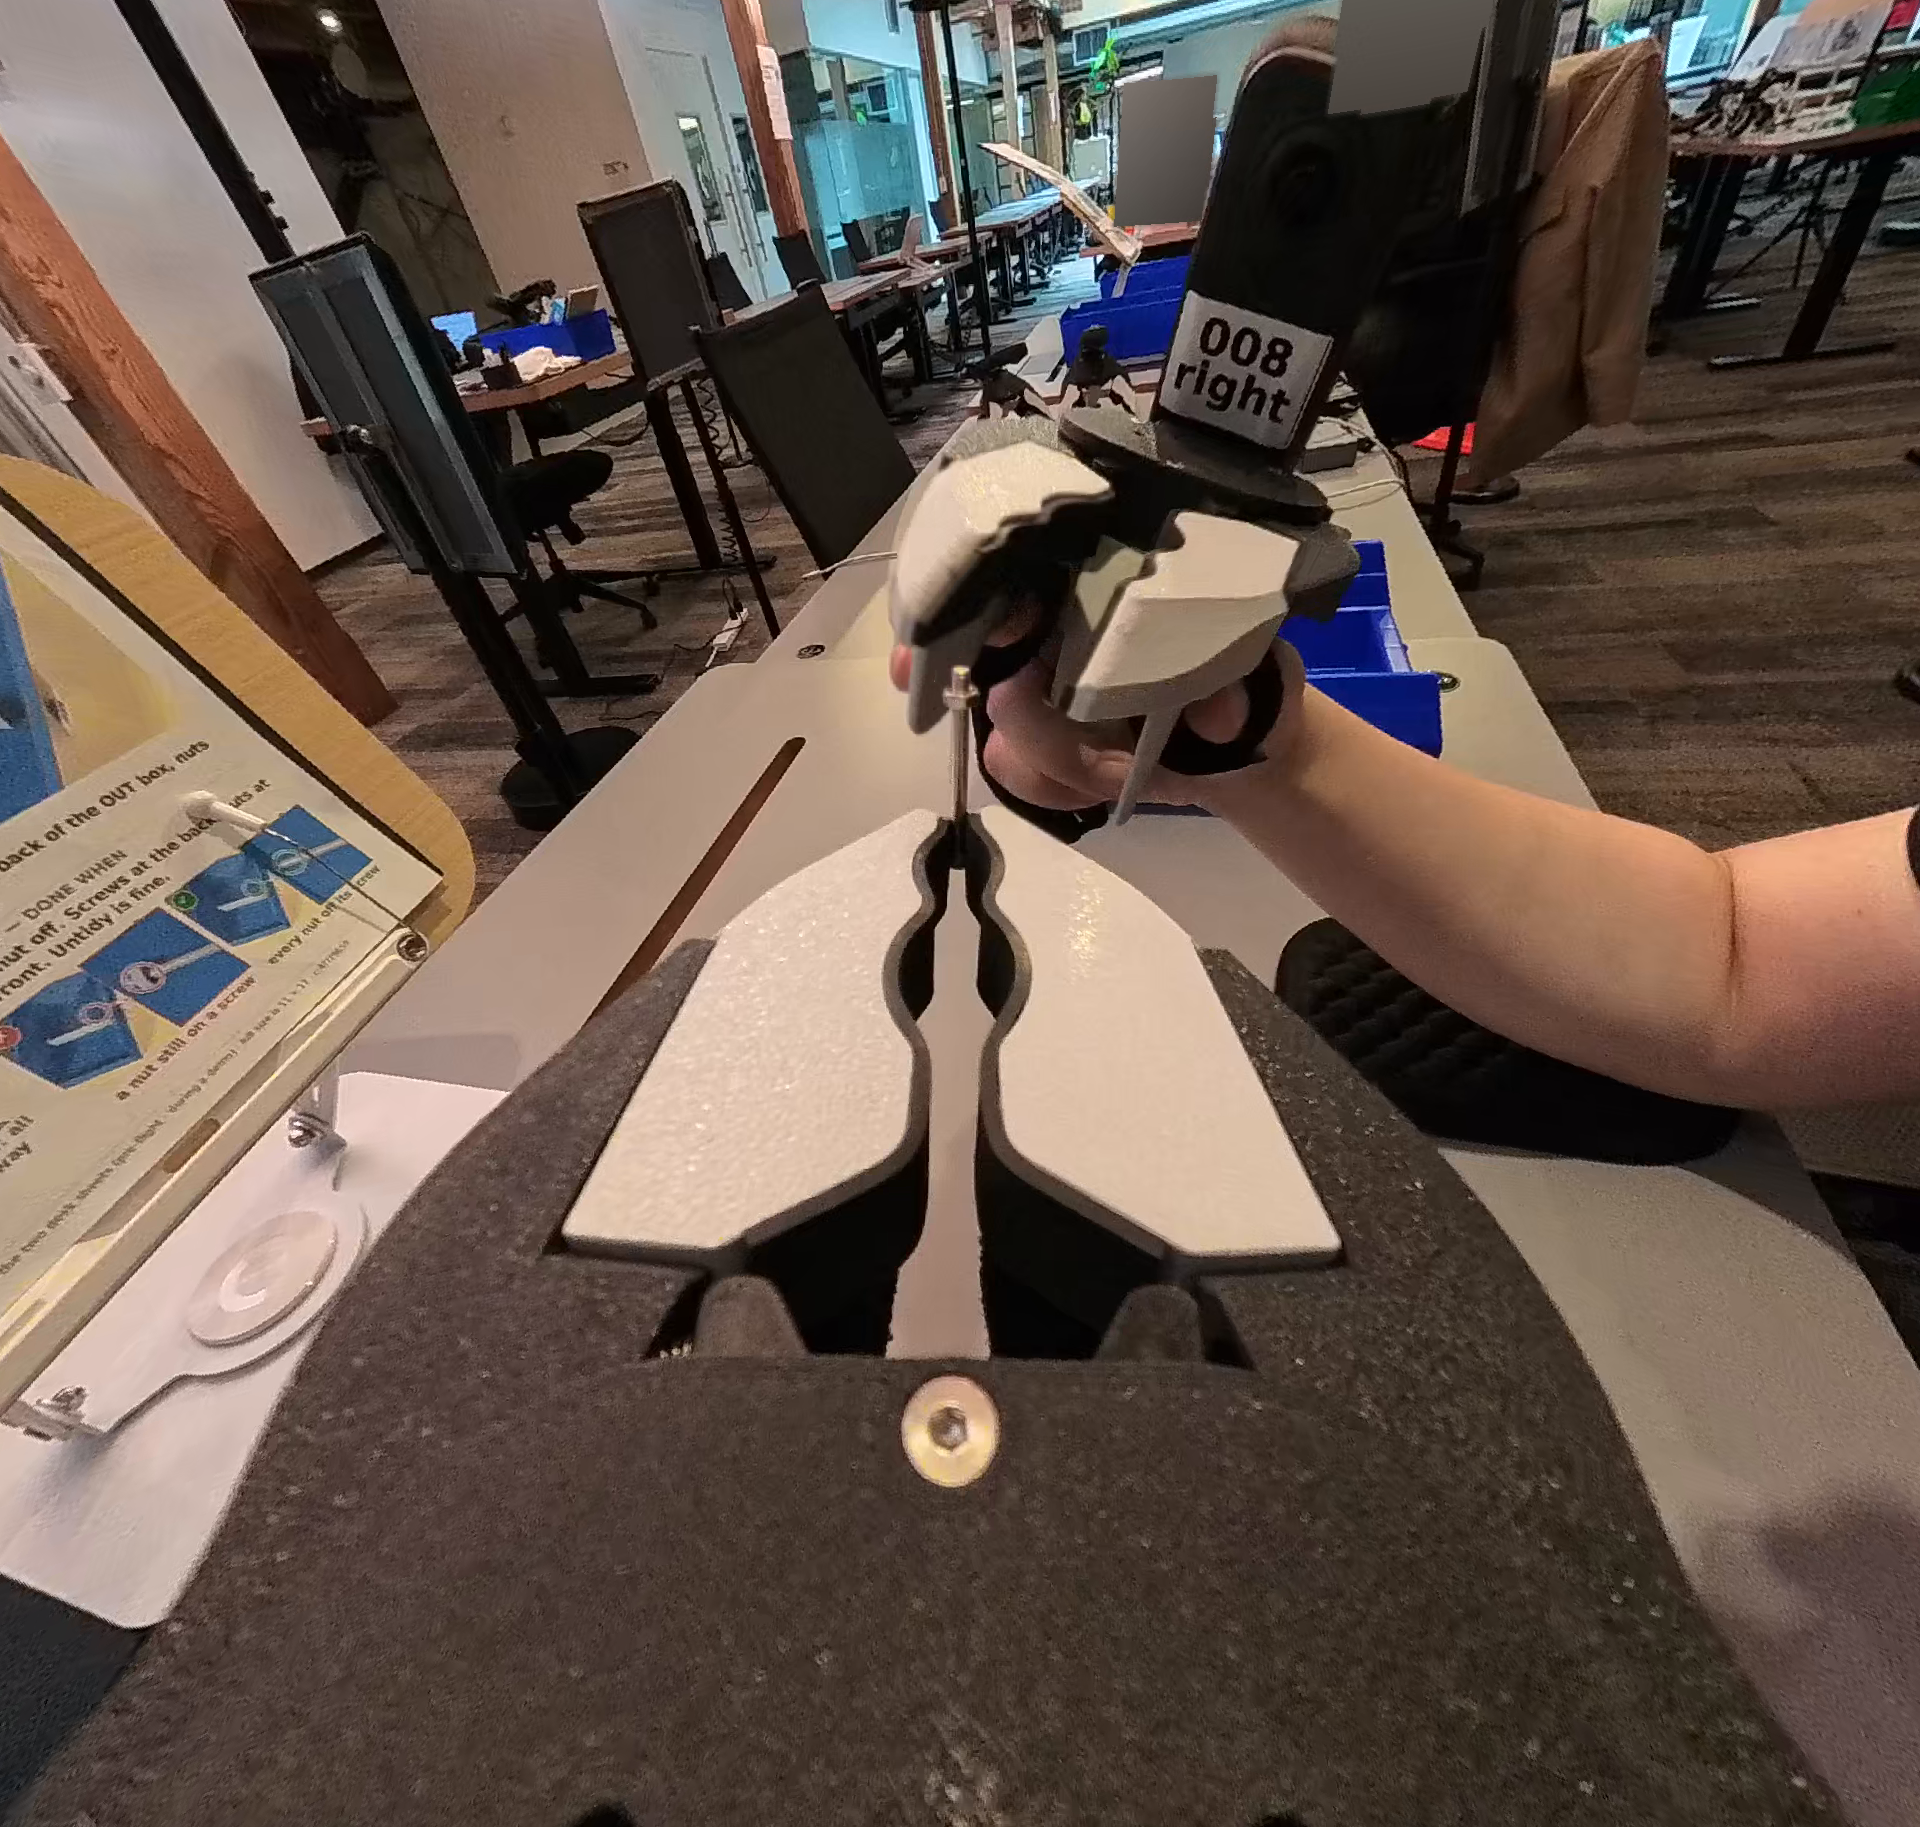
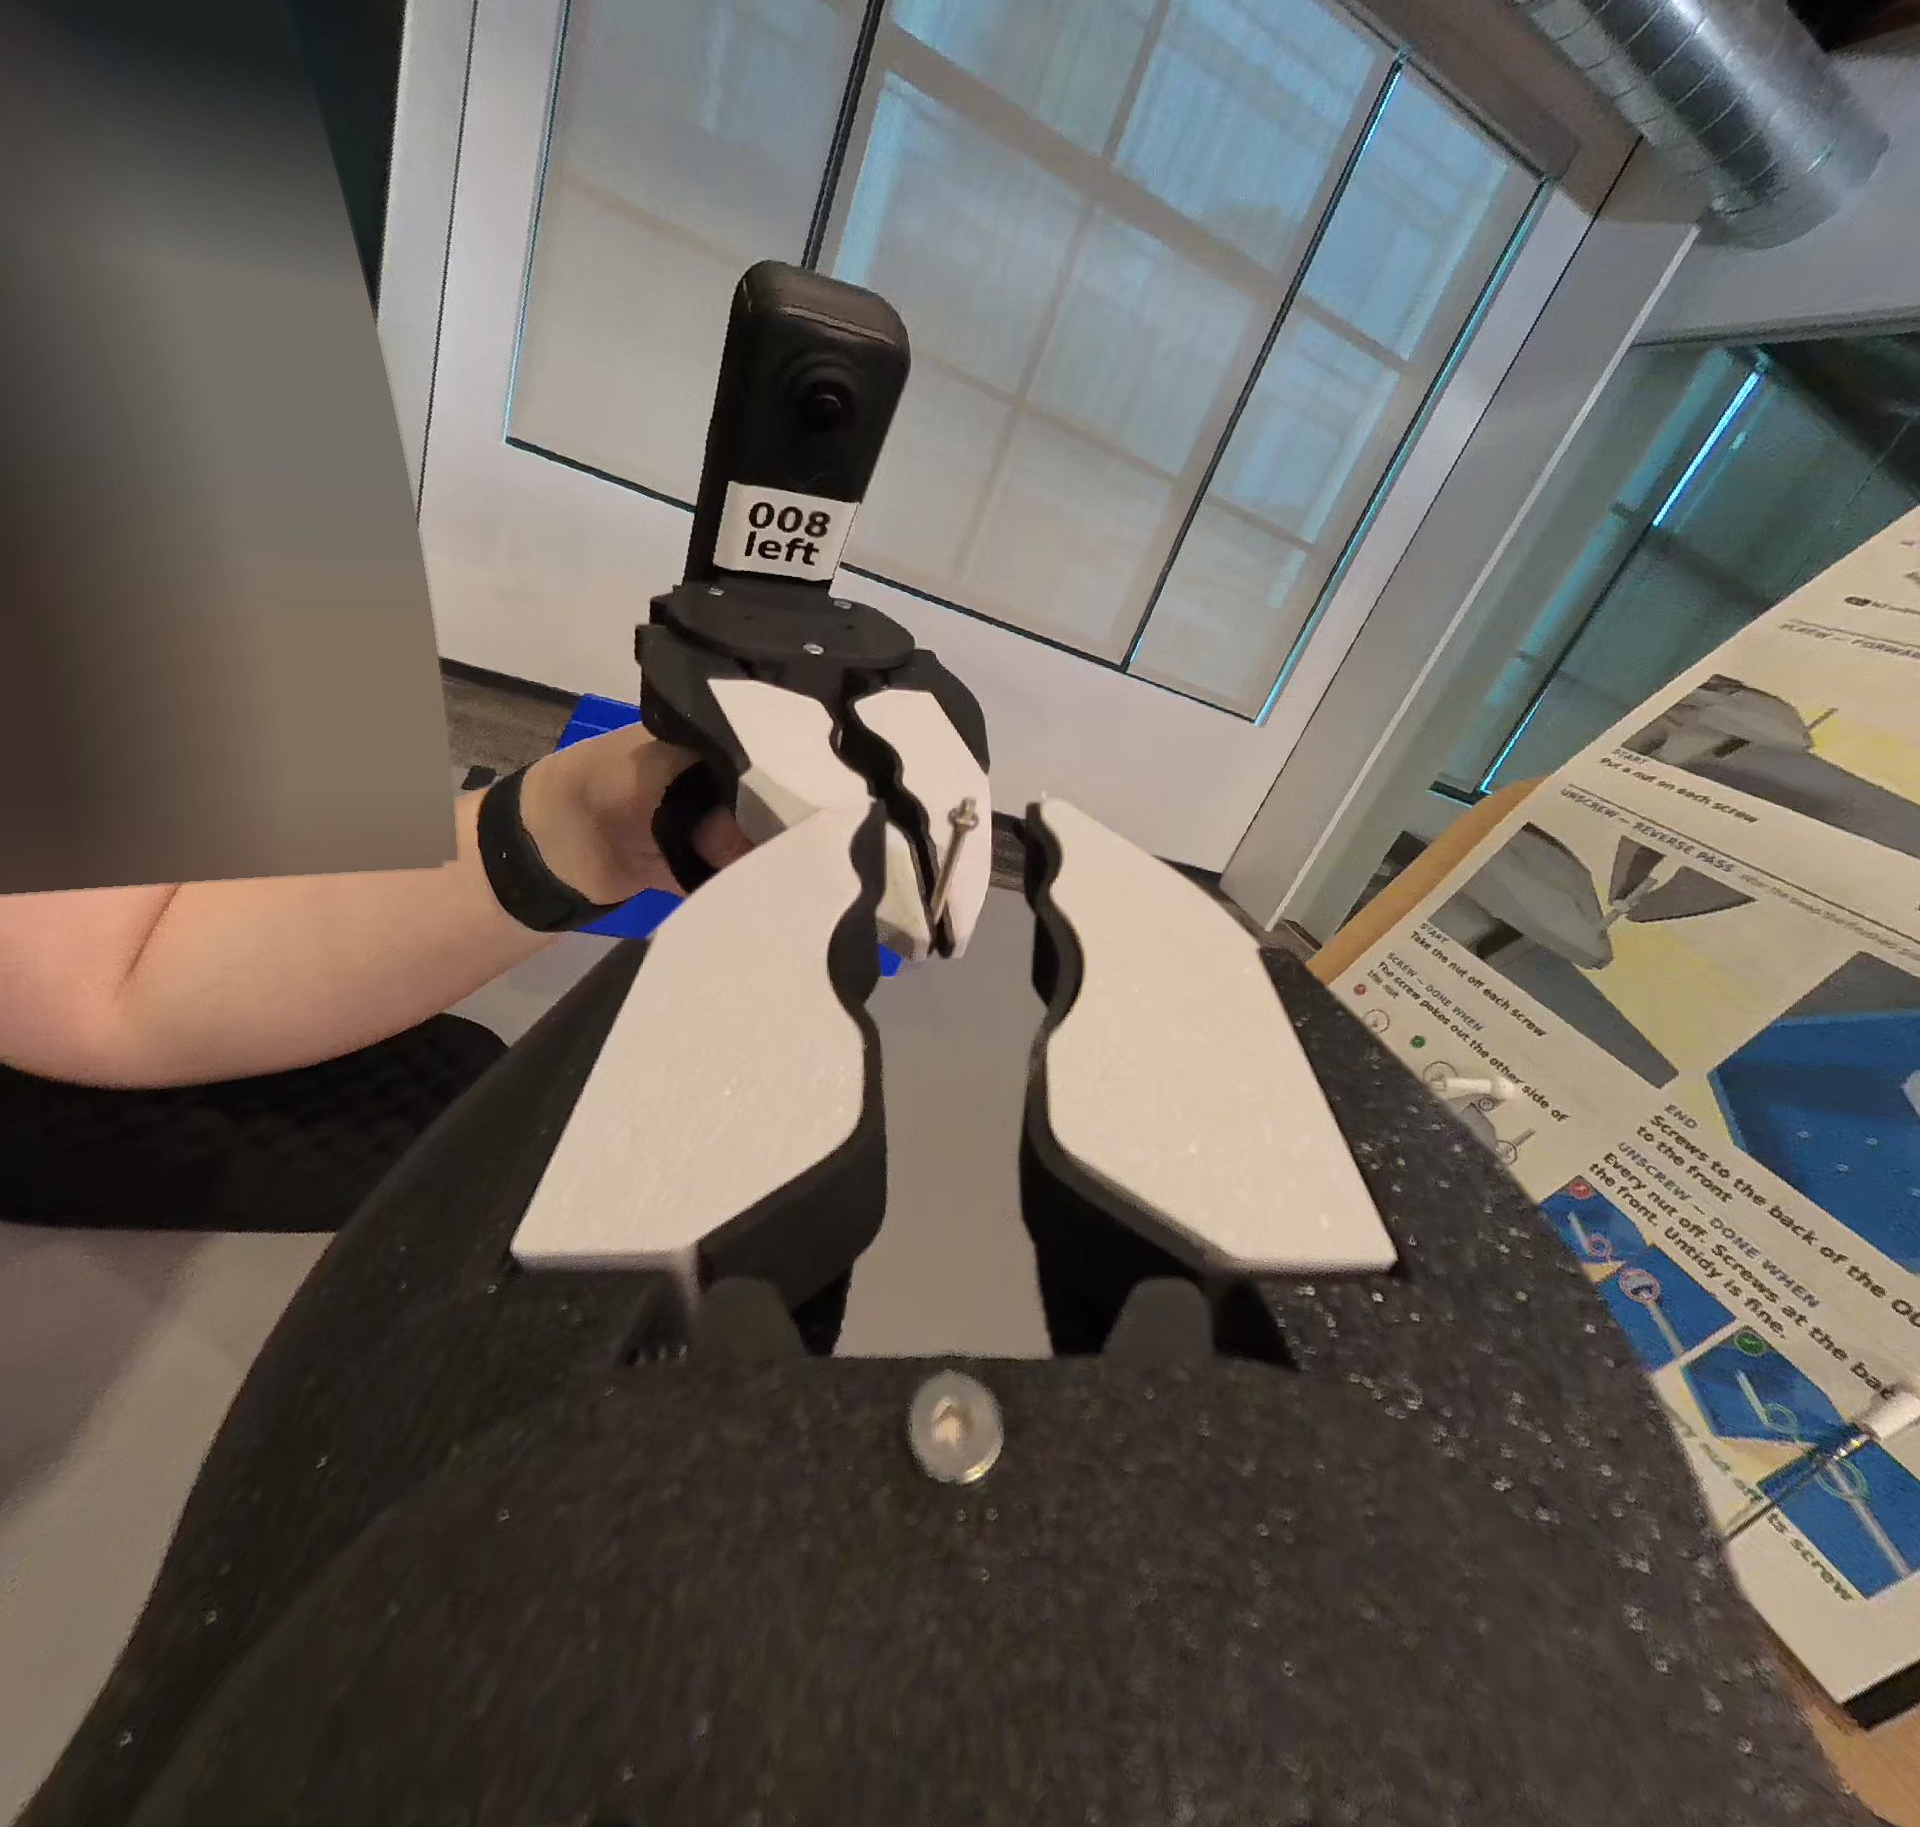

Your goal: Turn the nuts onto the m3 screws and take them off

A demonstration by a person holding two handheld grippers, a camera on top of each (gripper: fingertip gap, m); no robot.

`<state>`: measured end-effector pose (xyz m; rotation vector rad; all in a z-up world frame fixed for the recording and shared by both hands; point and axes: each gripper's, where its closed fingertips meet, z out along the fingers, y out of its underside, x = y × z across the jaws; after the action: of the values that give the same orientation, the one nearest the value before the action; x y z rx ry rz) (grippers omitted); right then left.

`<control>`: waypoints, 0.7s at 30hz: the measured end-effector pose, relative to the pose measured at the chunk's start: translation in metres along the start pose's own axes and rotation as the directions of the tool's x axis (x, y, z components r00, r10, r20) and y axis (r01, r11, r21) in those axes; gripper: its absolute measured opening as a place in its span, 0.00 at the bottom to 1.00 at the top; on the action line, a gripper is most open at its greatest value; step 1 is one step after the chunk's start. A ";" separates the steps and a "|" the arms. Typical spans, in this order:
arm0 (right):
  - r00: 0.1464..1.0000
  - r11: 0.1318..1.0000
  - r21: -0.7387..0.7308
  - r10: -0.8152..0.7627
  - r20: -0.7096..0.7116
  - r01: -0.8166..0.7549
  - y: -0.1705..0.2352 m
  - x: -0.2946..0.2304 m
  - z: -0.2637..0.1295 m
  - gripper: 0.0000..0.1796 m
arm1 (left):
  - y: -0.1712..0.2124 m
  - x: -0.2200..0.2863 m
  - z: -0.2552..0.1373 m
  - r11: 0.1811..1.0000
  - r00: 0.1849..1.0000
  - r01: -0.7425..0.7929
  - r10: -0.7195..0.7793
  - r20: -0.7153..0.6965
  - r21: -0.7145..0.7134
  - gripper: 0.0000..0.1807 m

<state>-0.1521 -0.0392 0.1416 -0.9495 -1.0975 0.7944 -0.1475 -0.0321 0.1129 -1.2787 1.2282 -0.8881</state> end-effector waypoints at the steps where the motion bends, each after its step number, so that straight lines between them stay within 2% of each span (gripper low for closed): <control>1: 1.000 1.000 -0.001 -0.003 0.003 0.003 0.000 -0.001 0.001 0.14 | 0.000 0.001 0.001 1.000 1.000 -0.002 0.002 -0.001 -0.002 0.01; 7: 0.999 0.999 -0.037 -0.026 0.039 0.027 0.006 -0.009 0.005 0.14 | -0.001 -0.001 -0.001 1.000 1.000 -0.001 0.001 0.006 0.006 0.01; 10: 0.998 1.000 -0.030 -0.005 0.063 0.007 0.005 -0.010 0.001 0.09 | -0.002 -0.002 -0.002 1.000 1.000 0.002 -0.003 0.009 0.012 0.01; 15: 1.000 1.000 0.000 -0.020 0.009 0.020 0.001 -0.004 0.004 0.15 | 0.000 0.001 0.002 1.000 1.000 -0.004 0.004 0.002 0.000 0.01; 21: 0.999 0.998 -0.051 -0.023 0.044 0.025 0.008 -0.008 0.002 0.12 | -0.001 -0.001 0.000 1.000 1.000 -0.002 0.002 0.010 0.004 0.01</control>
<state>-0.1570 -0.0427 0.1319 -0.9642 -1.1700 0.7740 -0.1475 -0.0313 0.1139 -1.2765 1.2194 -0.8814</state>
